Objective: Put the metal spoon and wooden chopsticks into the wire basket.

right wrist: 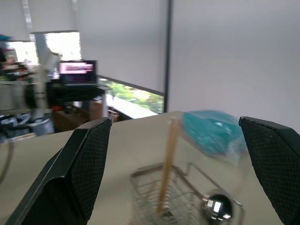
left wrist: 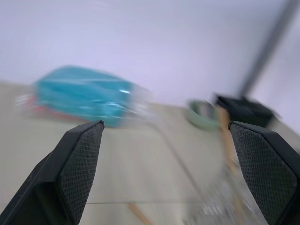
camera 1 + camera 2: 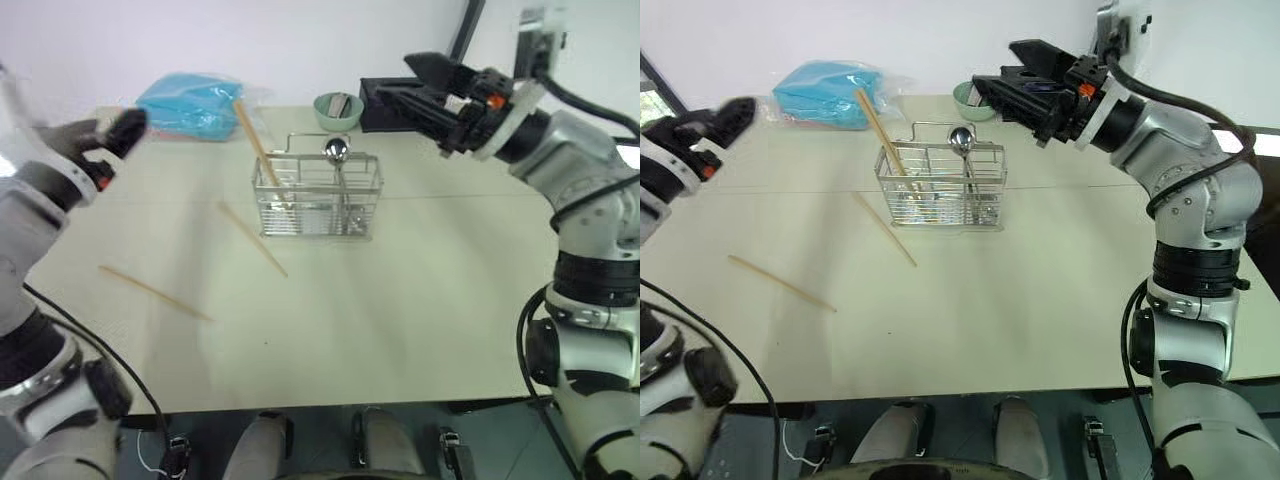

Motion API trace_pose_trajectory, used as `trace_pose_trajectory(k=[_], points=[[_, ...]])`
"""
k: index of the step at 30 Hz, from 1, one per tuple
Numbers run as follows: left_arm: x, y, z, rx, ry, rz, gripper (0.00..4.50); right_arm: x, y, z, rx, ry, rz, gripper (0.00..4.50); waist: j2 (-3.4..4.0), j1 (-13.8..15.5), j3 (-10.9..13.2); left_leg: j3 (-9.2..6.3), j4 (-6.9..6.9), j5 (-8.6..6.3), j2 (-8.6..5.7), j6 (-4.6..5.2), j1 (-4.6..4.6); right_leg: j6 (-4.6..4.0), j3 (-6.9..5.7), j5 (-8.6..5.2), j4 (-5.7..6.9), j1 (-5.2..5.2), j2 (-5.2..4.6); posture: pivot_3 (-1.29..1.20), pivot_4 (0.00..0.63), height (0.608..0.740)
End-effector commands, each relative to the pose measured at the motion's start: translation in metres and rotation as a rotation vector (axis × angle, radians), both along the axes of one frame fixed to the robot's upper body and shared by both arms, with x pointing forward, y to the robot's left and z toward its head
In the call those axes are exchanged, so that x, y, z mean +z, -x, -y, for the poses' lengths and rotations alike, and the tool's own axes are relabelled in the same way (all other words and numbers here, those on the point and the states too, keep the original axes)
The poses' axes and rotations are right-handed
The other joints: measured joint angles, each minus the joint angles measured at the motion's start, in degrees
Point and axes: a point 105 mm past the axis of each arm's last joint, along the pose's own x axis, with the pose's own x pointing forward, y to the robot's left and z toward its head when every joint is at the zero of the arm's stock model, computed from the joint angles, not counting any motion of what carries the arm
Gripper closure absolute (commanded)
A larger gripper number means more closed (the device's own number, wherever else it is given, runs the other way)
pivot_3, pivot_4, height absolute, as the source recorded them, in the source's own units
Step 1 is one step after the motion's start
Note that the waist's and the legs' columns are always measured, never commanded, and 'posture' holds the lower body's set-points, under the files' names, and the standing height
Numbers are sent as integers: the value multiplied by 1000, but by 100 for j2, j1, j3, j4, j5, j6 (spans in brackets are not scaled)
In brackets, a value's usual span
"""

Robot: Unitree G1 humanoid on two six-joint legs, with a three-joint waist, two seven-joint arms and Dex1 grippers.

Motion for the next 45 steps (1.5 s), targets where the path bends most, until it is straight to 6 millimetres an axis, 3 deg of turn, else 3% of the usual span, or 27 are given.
trace_pose_trajectory(k=[1,6,15,21,26,31,36,39,45], points=[[-44,18,-34,351,87,-270,0,-12,25,-10,111,24,-16,43,-14,-18,-8,4,-2,0,-1,0,2,4,0,2,-7,16,1,0,150,654],[-83,26,-36,486,125,-507,0,-28,39,-18,148,10,-75,43,-18,-3,-6,13,3,3,-3,-9,-20,3,6,4,11,-25,0,0,150,654],[-140,9,-19,469,161,-759,0,-50,58,-19,130,7,-151,43,-20,139,-9,13,4,4,-5,-14,-19,3,5,4,6,-16,-1,0,150,654],[-150,-12,-16,441,146,-787,0,-57,68,-18,109,14,-177,43,-21,132,-9,14,2,3,-3,-14,-19,3,5,4,5,-17,-2,0,150,654],[-156,-27,-21,433,149,-800,0,-73,83,-13,121,109,-210,43,-22,133,-10,15,1,3,-3,-13,-19,4,3,4,1,-14,-6,0,150,654],[-154,-33,-25,441,160,-800,0,-96,89,-9,90,236,-216,43,-23,132,-11,16,-1,3,-1,-13,-16,5,3,3,1,-13,-8,0,150,654],[-156,-35,-26,446,183,-802,0,-103,89,-6,76,265,-210,43,-24,133,-12,17,0,3,0,-13,-15,7,2,4,1,-10,-8,0,150,654],[-159,-35,-27,452,196,-803,782,-105,86,-4,61,270,-210,0,-25,135,-12,16,-1,3,0,-13,-15,7,2,4,1,-11,-8,0,150,654],[-162,-34,-28,459,213,-809,3747,-112,87,-2,65,318,-209,0,-26,171,-13,15,0,3,-1,-13,-16,7,2,4,-1,-9,-10,0,150,654]])
